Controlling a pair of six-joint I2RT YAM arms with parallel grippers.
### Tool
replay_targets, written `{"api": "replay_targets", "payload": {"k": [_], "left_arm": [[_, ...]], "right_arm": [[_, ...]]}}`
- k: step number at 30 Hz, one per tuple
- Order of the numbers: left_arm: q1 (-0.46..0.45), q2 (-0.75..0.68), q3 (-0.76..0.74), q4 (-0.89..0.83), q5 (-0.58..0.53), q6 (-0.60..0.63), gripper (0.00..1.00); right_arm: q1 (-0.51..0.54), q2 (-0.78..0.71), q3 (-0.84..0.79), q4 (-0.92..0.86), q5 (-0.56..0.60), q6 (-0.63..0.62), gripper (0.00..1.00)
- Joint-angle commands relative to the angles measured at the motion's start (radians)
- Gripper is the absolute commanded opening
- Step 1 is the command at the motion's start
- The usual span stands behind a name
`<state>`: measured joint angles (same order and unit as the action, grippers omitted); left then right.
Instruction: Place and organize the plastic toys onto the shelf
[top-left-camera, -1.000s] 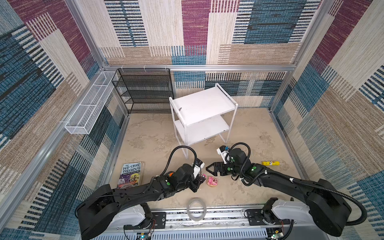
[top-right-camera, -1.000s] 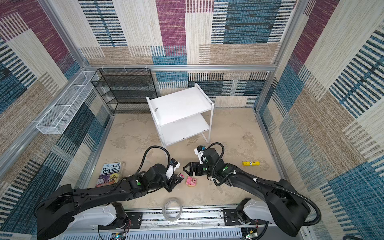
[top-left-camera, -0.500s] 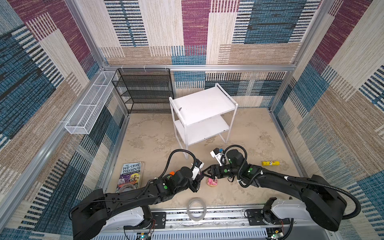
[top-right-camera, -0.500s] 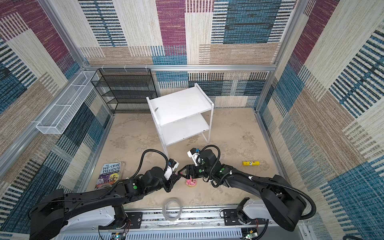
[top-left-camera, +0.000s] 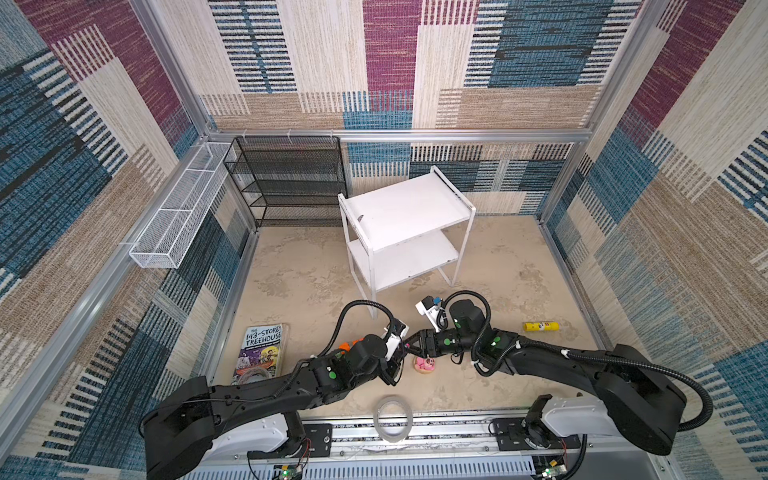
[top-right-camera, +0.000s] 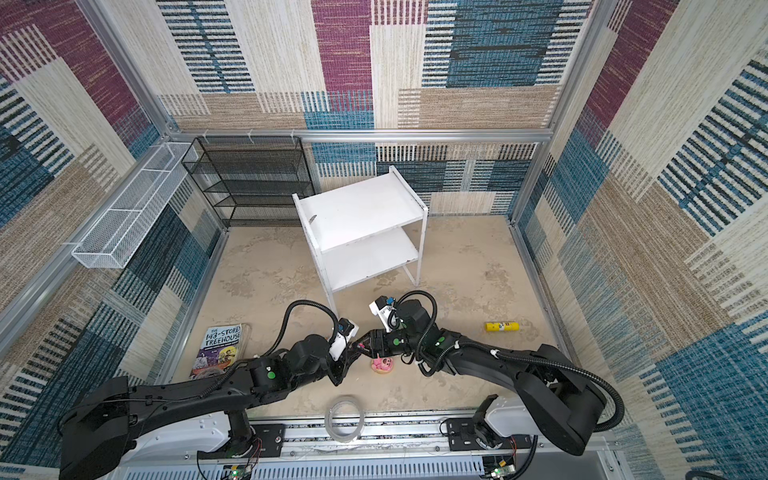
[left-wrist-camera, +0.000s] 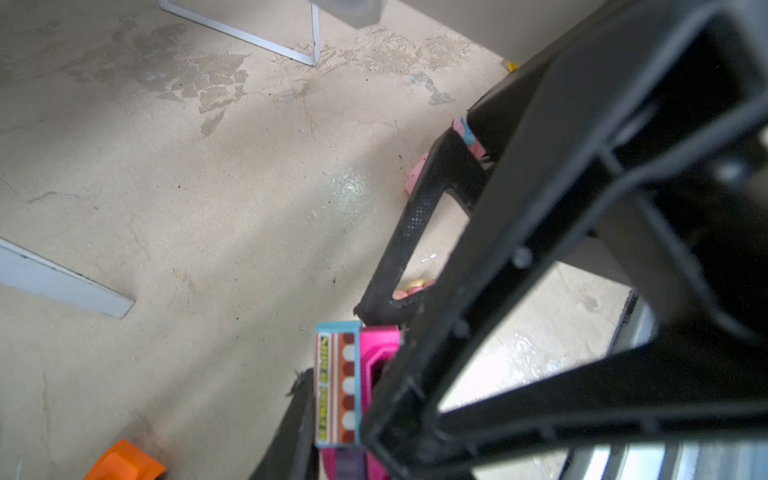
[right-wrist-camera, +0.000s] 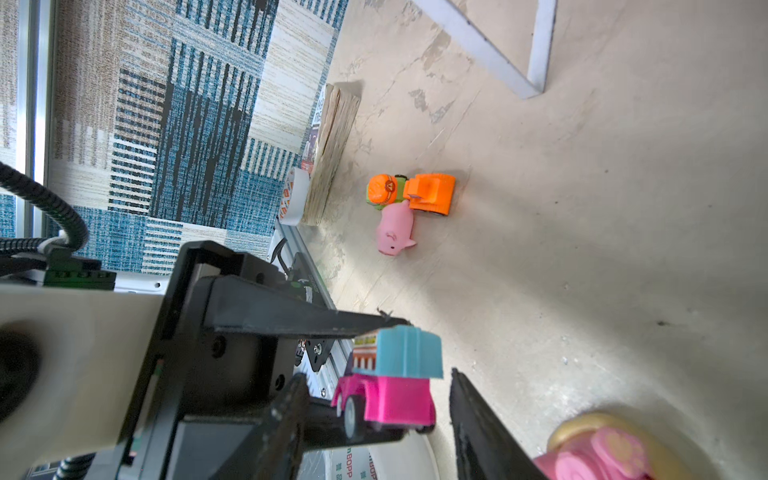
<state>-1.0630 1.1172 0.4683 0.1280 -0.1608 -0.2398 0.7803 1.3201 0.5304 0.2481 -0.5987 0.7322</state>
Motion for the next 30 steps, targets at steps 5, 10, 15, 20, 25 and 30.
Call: {"api": "replay_targets", "payload": {"k": [5,10,15,20,25,30], "left_arm": [[-0.001,0.009,0.016,0.043,-0.043,0.011,0.21],[0.000,0.026,0.029,0.049,-0.038,0.012,0.22],[0.000,0.022,0.041,0.042,0.002,0.020,0.31],[0.000,0.005,0.074,-0.057,0.087,0.003,0.63],[0.009,-0.080,0.096,-0.182,0.171,0.000,0.70],[0.012,-0.176,0.084,-0.257,0.105,-0.024,0.71]], "right_arm": [[0.012,-0.006,0.000,0.051,-0.067,0.005,0.45],[0.011,-0.011,-0.006,0.067,-0.081,0.010,0.33],[0.011,-0.015,-0.001,0.071,-0.069,0.005,0.29],[0.003,-0.030,0.035,0.050,-0.043,-0.066,0.30],[-0.066,-0.044,0.031,0.067,-0.100,-0.142,0.30],[-0.150,-0.050,0.015,0.058,-0.173,-0.185,0.29]]}}
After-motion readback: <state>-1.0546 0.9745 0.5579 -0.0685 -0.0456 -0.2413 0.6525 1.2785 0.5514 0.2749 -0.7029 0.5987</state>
